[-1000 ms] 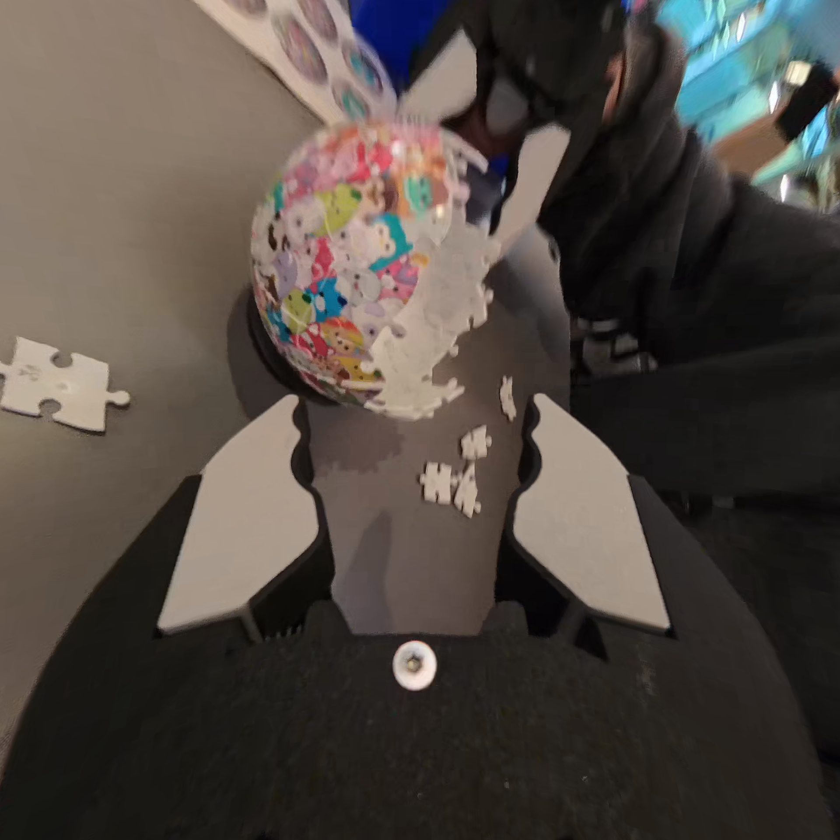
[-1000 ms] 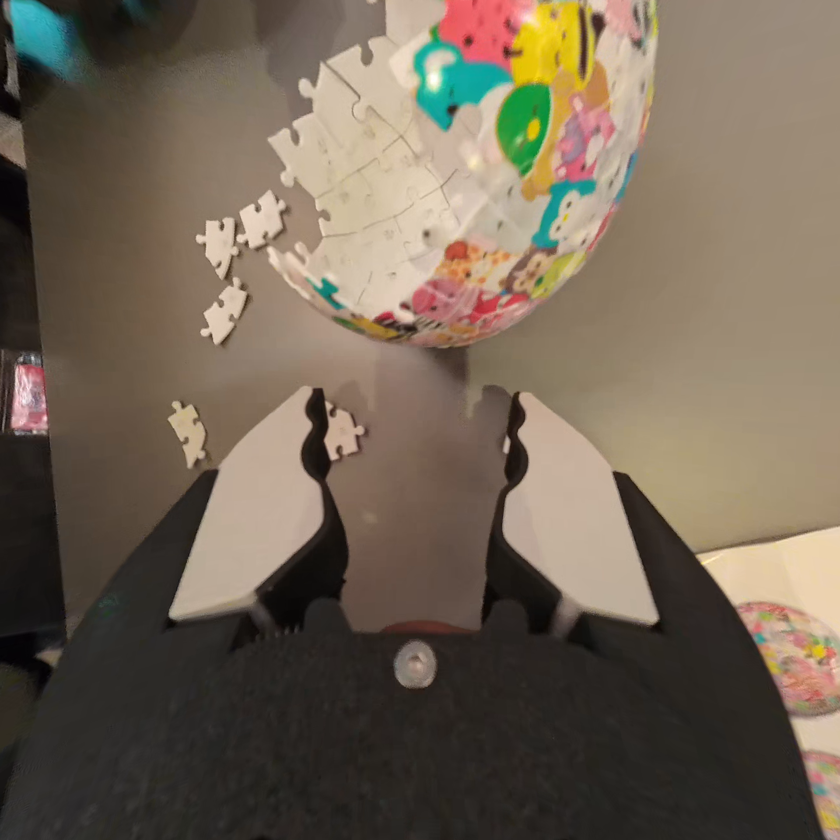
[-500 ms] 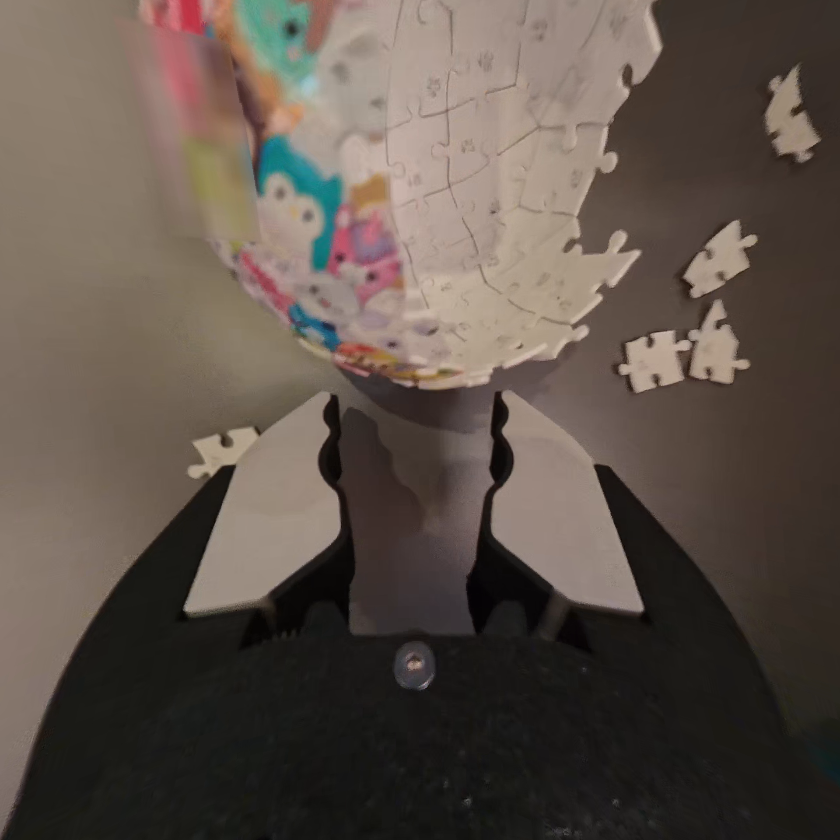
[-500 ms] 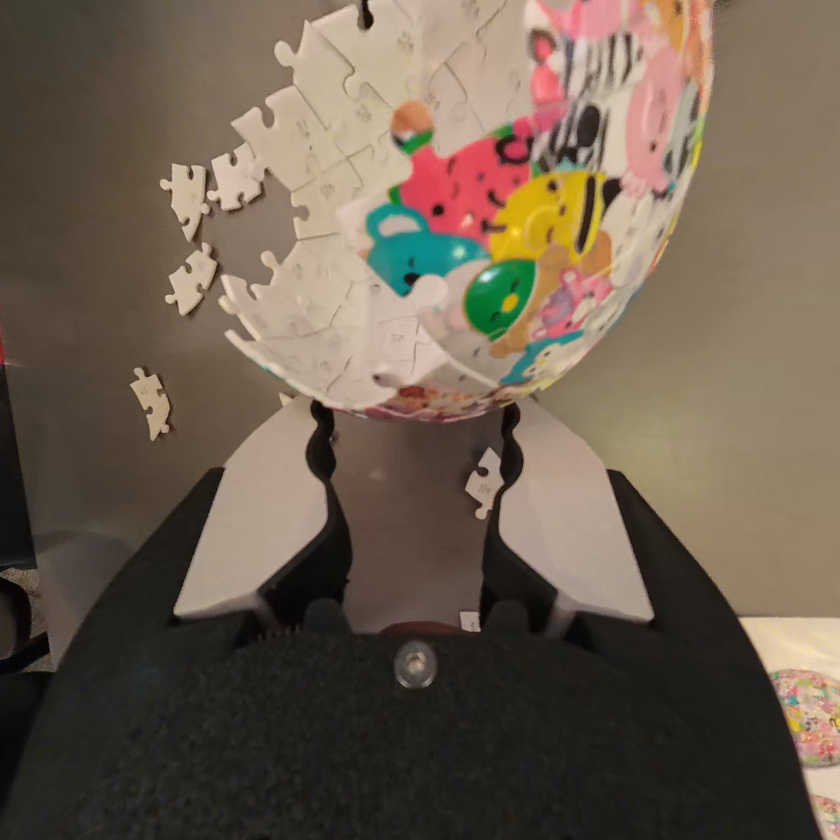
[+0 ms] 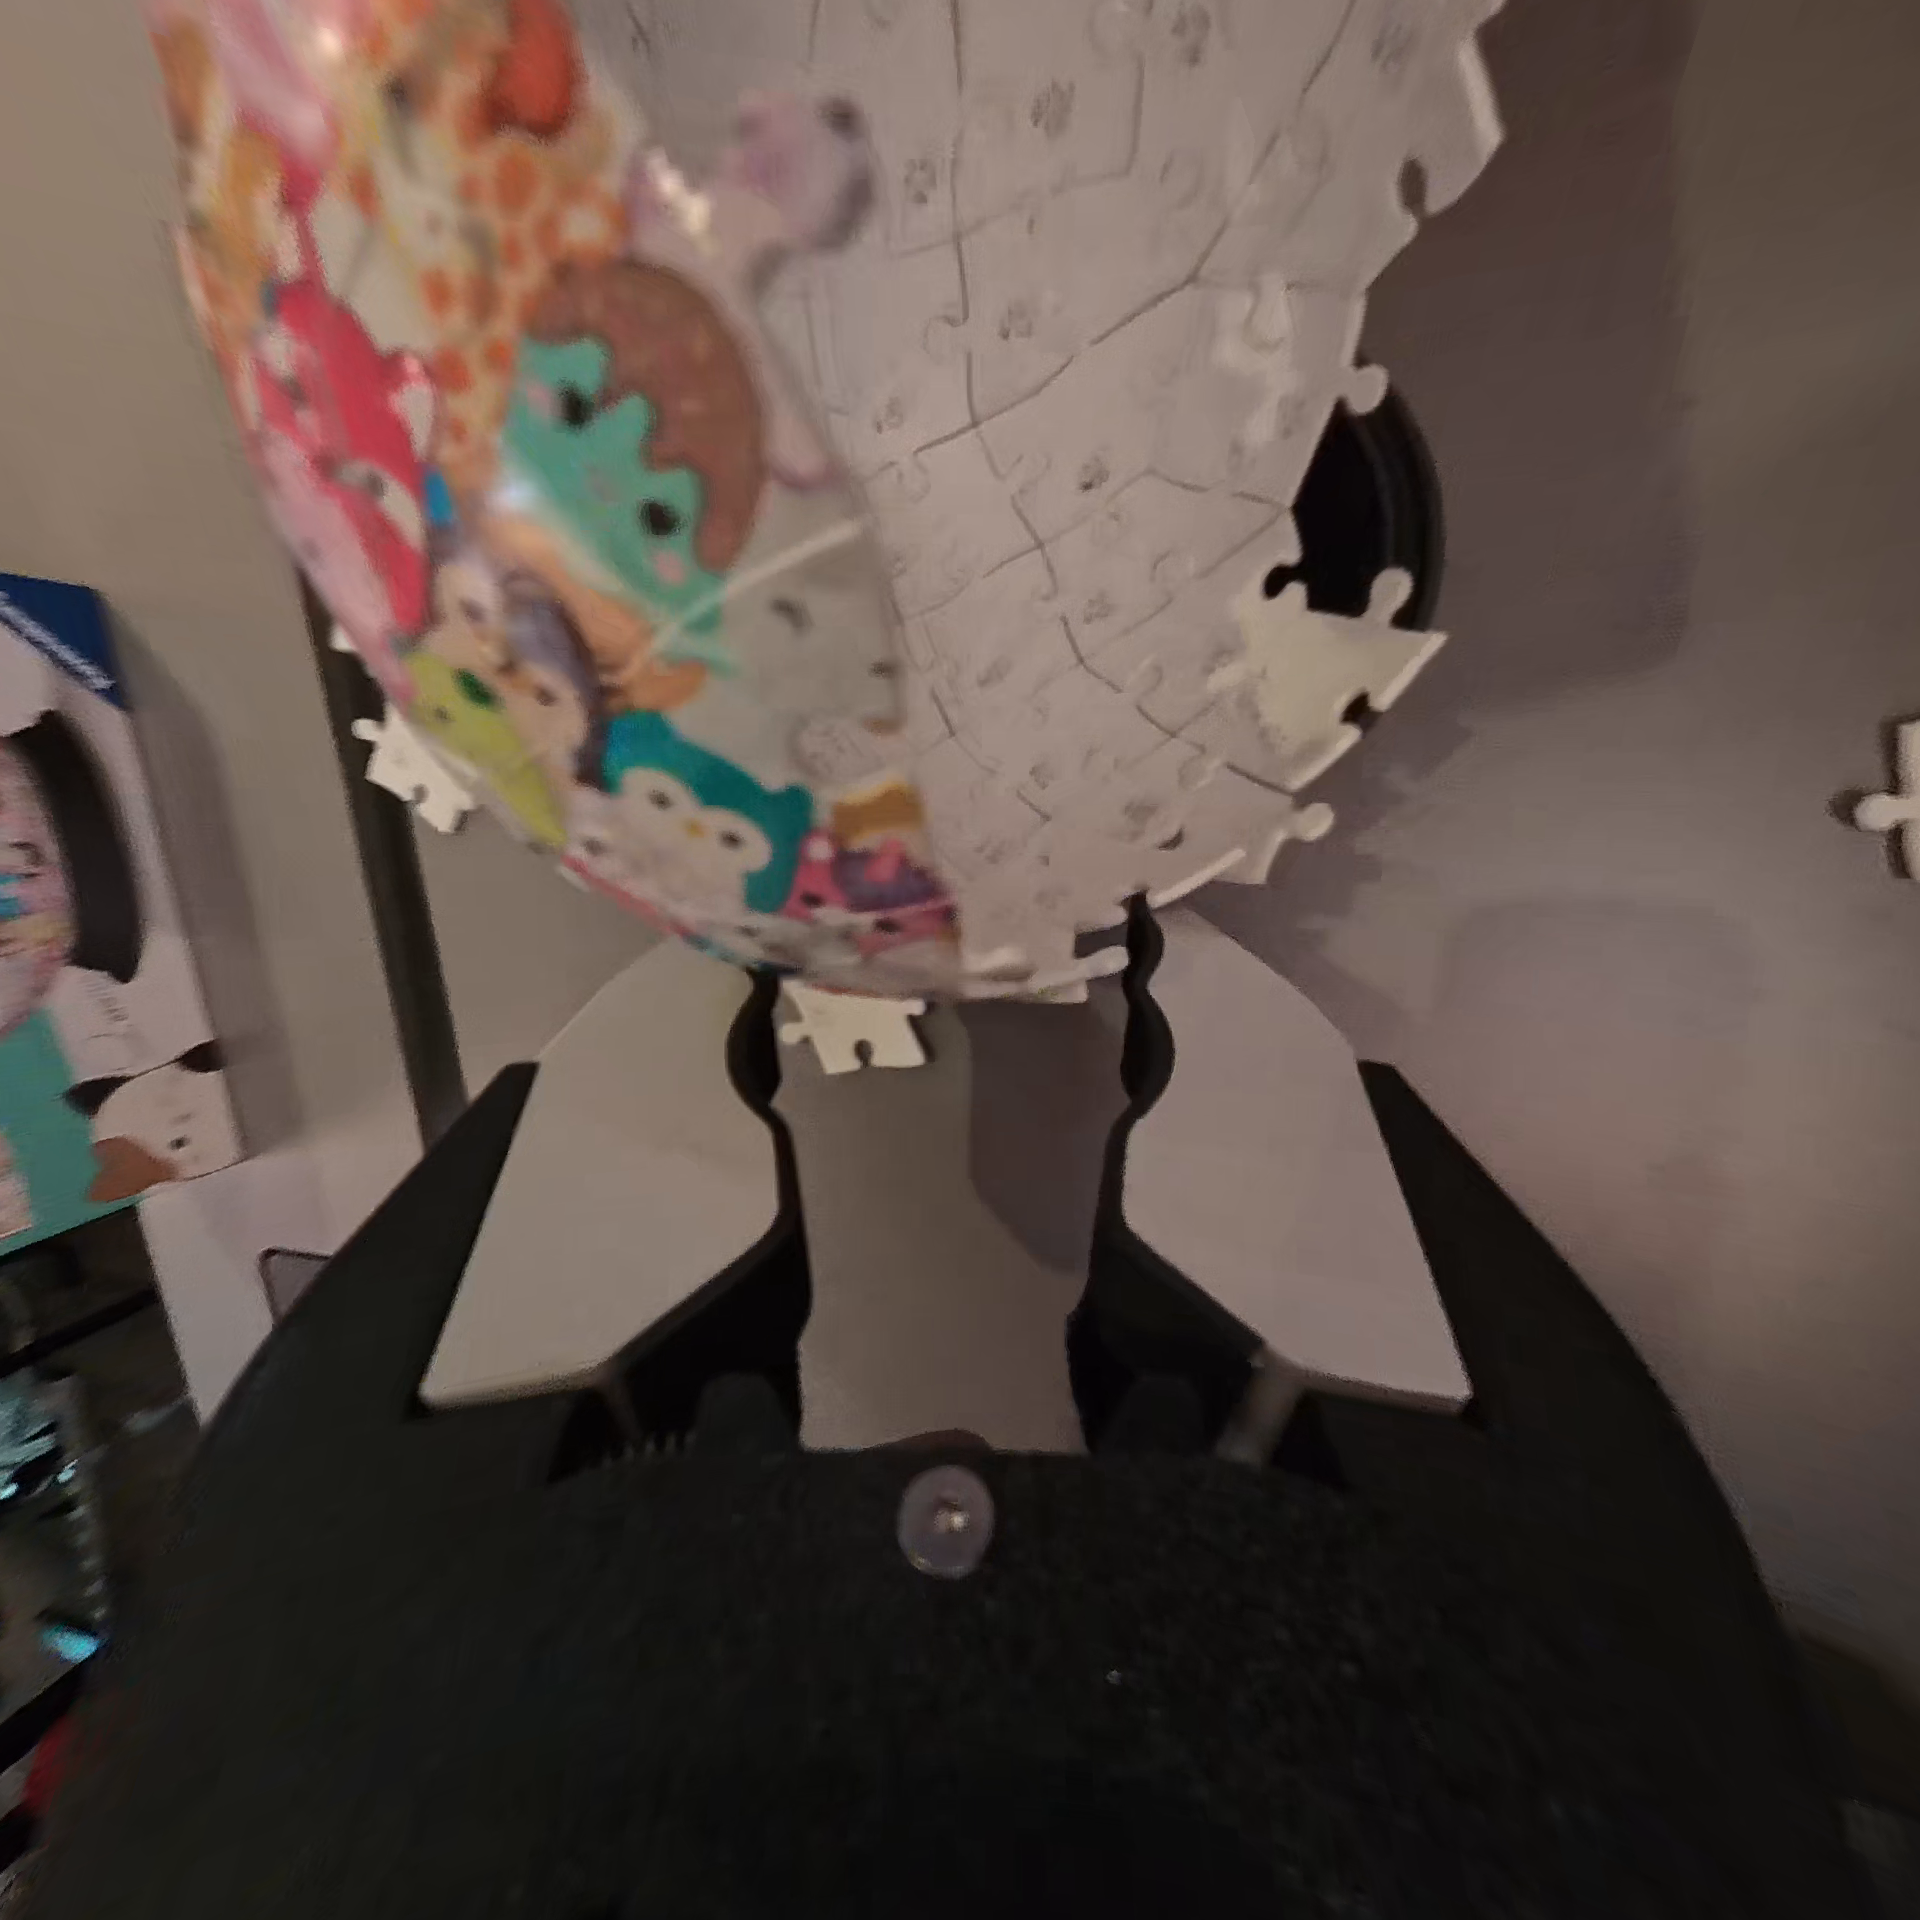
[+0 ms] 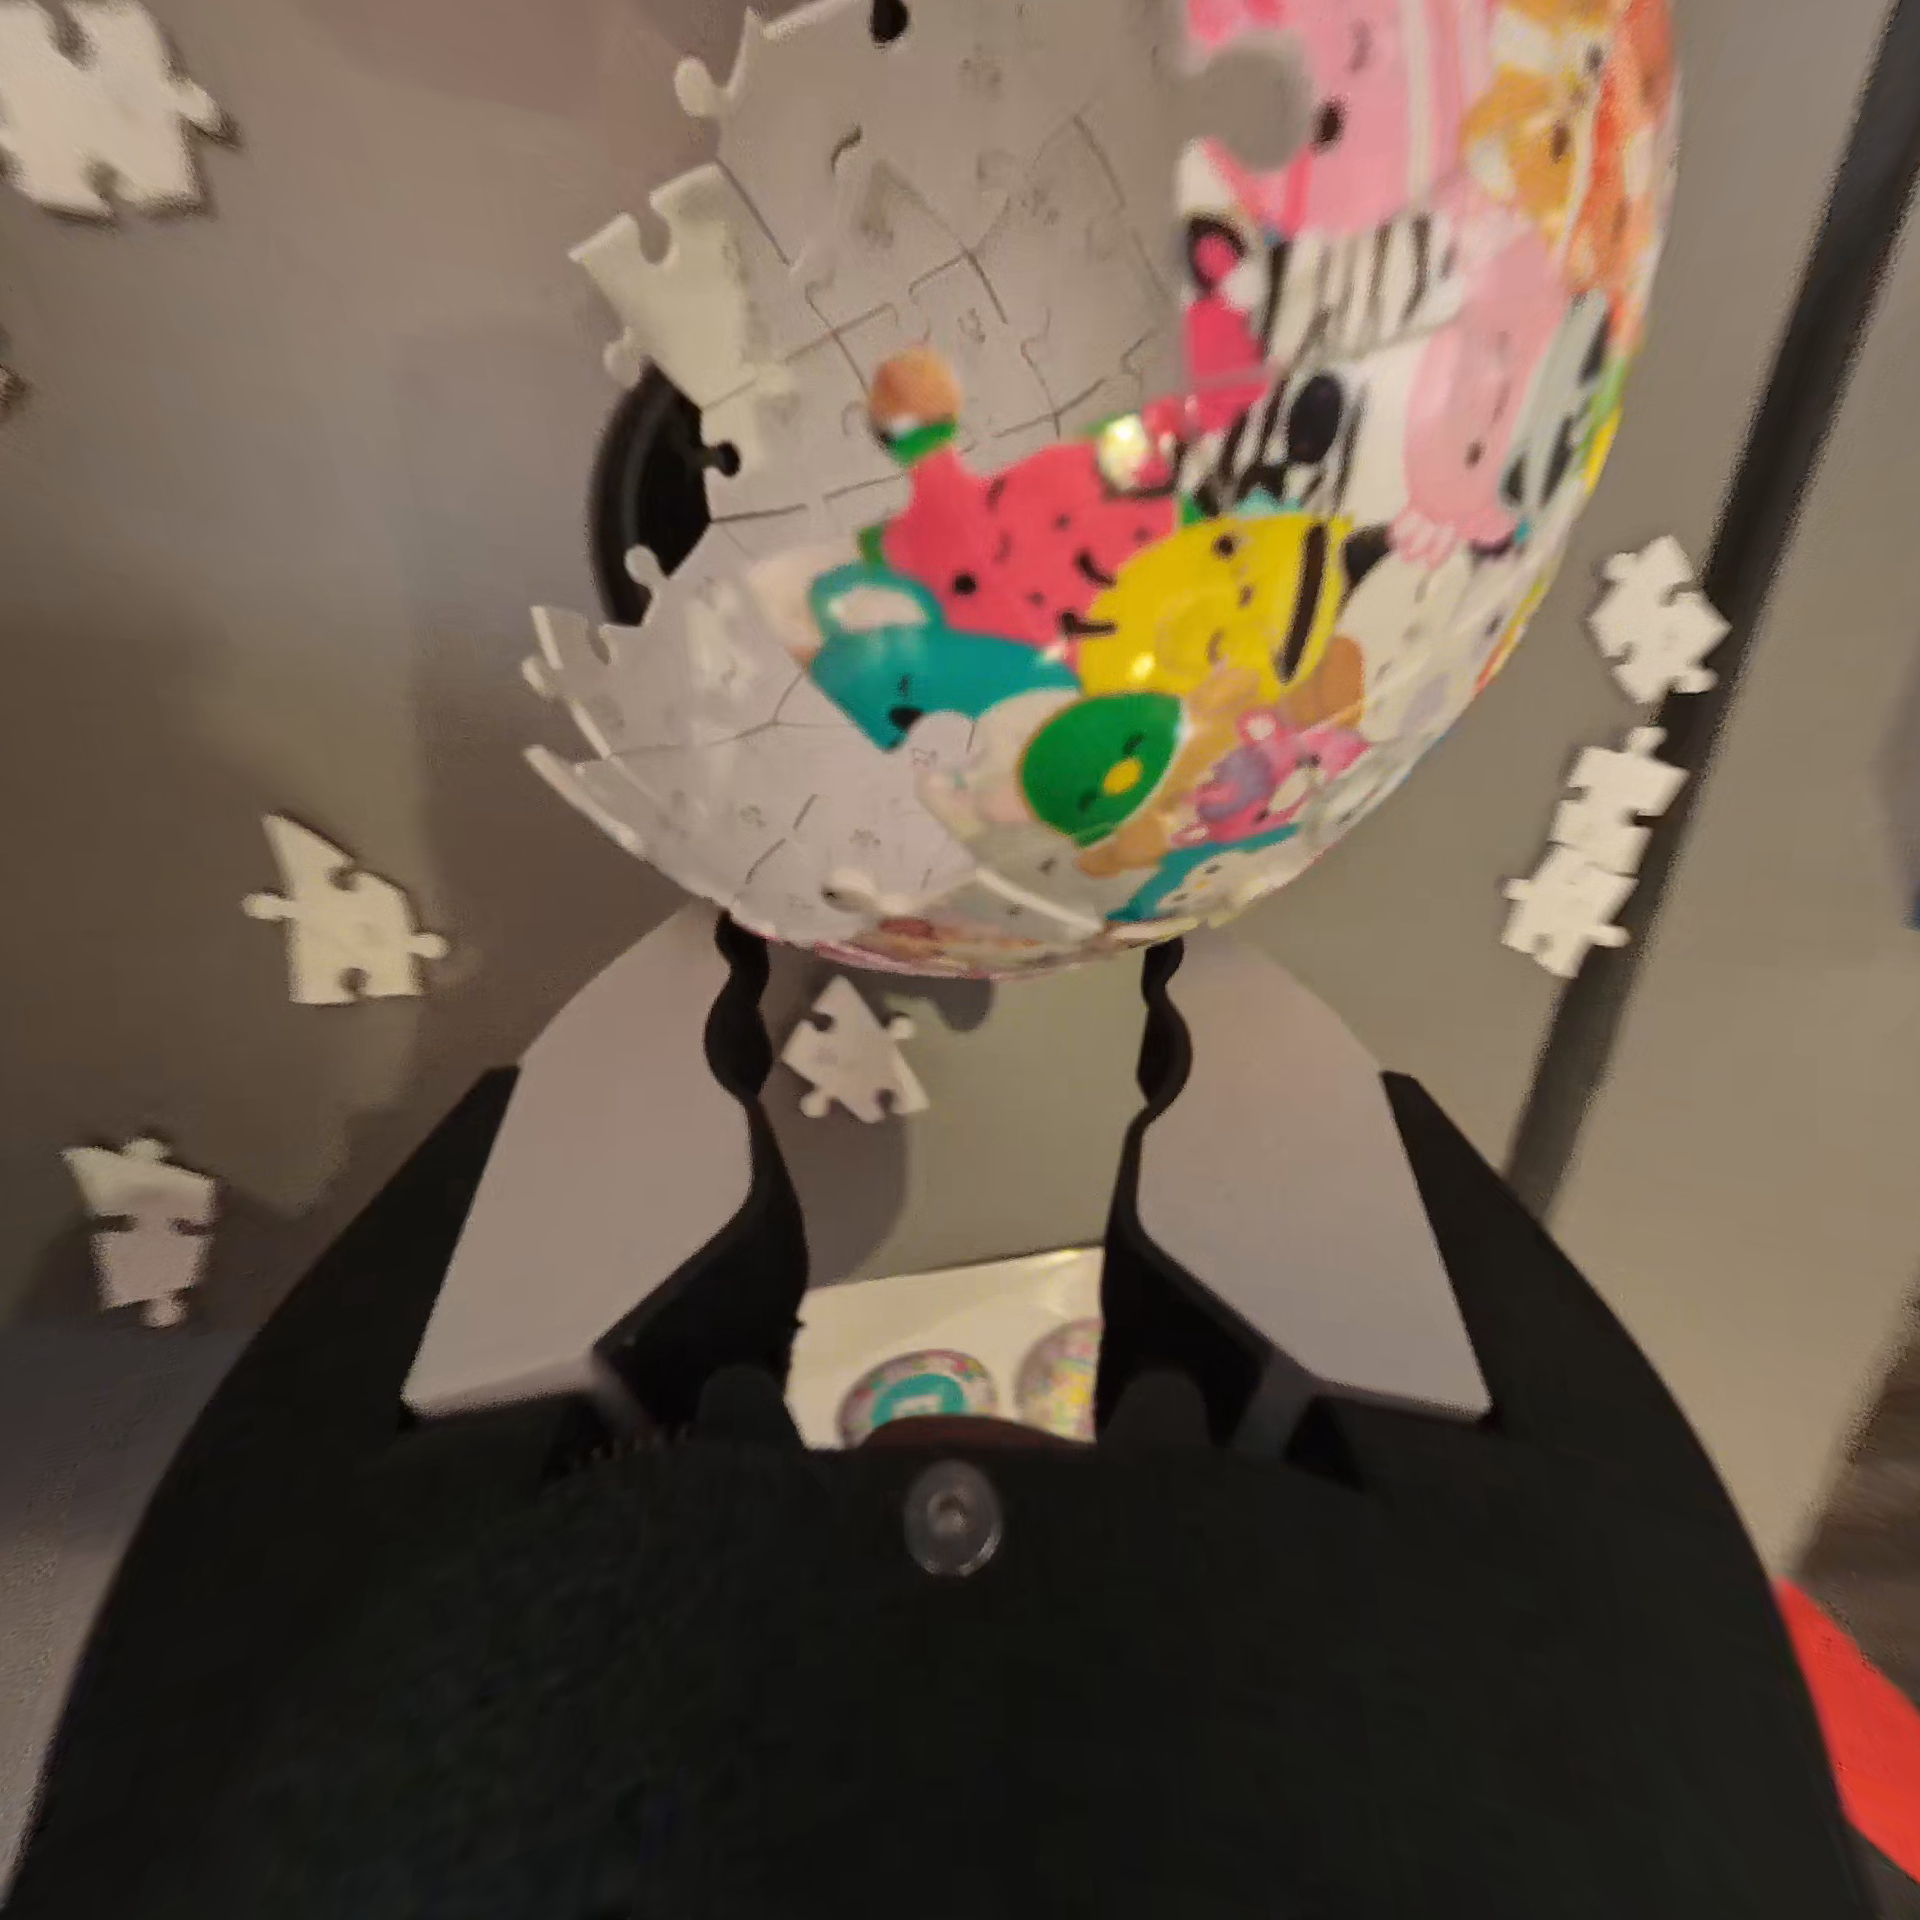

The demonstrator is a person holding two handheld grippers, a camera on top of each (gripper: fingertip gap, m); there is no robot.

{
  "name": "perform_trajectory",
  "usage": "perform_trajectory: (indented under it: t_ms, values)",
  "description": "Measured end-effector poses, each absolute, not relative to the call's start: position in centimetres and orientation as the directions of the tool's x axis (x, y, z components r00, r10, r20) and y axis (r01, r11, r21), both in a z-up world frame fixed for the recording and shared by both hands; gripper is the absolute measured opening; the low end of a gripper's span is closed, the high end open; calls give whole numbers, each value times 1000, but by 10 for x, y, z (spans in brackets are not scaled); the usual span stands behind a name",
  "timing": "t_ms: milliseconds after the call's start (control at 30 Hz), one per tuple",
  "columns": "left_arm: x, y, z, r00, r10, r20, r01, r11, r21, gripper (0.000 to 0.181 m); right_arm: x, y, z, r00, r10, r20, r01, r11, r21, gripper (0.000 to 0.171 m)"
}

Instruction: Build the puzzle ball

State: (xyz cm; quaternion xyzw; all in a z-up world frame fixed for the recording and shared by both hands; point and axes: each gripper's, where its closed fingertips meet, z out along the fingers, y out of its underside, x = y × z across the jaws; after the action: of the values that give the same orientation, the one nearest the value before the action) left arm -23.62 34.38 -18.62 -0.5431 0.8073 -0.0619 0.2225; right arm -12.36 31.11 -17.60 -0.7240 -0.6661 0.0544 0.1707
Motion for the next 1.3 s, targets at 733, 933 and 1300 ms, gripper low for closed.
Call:
perform_trajectory:
  t_ms: [733,933,1300]
  values:
    - [-244,330,-174,-119,-843,-524,-846,363,-391,77,-125,310,-164,78,758,648,950,141,-279,71]
    - [-259,327,-185,-95,-897,-432,-864,290,-412,80,-113,299,-177,130,838,530,938,70,-340,72]
    - [-264,276,-172,-157,-754,638,-755,-324,-570,48,-121,263,-176,146,949,-281,800,-280,-531,59]
